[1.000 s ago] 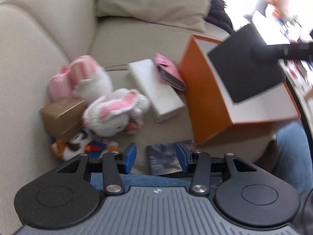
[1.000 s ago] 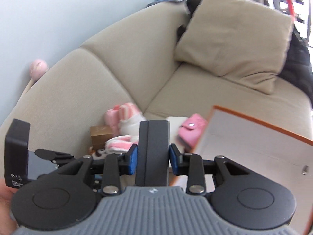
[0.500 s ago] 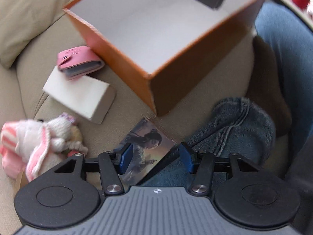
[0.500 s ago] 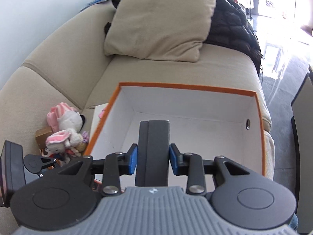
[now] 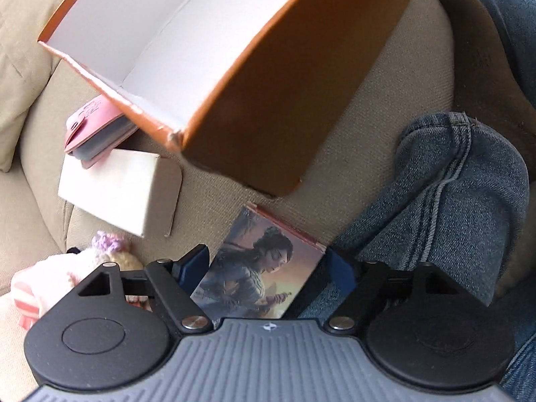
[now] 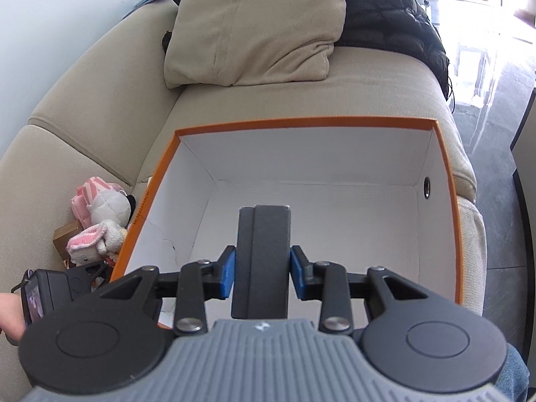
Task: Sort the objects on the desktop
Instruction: 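Carry the dark gray box over the orange box while the left gripper grasps the photo-card box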
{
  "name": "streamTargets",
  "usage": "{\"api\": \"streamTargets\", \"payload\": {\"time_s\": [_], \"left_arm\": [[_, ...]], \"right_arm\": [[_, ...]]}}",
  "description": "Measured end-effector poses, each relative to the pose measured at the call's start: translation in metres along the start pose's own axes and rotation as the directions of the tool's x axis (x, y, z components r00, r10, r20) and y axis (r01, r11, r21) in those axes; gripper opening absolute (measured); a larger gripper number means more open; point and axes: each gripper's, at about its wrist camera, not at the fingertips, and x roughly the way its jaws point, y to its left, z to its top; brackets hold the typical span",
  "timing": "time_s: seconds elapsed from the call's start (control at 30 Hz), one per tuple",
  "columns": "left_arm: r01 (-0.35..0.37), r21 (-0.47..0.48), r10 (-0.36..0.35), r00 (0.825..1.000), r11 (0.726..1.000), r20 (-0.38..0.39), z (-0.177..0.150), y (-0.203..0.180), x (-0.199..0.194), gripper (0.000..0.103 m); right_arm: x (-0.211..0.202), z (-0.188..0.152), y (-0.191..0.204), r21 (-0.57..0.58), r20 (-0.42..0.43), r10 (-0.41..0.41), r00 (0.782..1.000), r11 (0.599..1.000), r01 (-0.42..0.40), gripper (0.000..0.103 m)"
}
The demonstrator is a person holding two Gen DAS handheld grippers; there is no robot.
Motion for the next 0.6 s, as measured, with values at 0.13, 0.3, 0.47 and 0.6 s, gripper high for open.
{"api": "streamTargets", "payload": {"time_s": [0.13,0.3,0.47,0.6], "left_arm": [[0.002,-0.009,-0.002,1.000,1.000,0.003,-0.005,-0.001,0.000,0.088],[-0.013,-0.137,0.020,0.999,0.991,0.048,-0.027,0.021,-0.014,0.078],[-0.068,-0.243,0.080,0.996,0.968,0.042,-0.050,0.041,-0.015,0.072],[-0.084,-0.250,0.088,0.996,0.965,0.007,-0.057,0.038,-0.025,0.073]], "right_arm": [[0.007,-0.001,-0.007,0.017,-0.013,0.000,1.000,1.000,0.000,0.036],[0.009,-0.003,-0.006,0.016,-0.015,0.012,1.000,1.000,-0.012,0.036],[0.012,-0.004,-0.002,0.002,-0.020,0.013,1.000,1.000,-0.013,0.036],[0.012,-0.004,0.004,-0.012,-0.020,0.014,1.000,1.000,-0.014,0.036]]}}
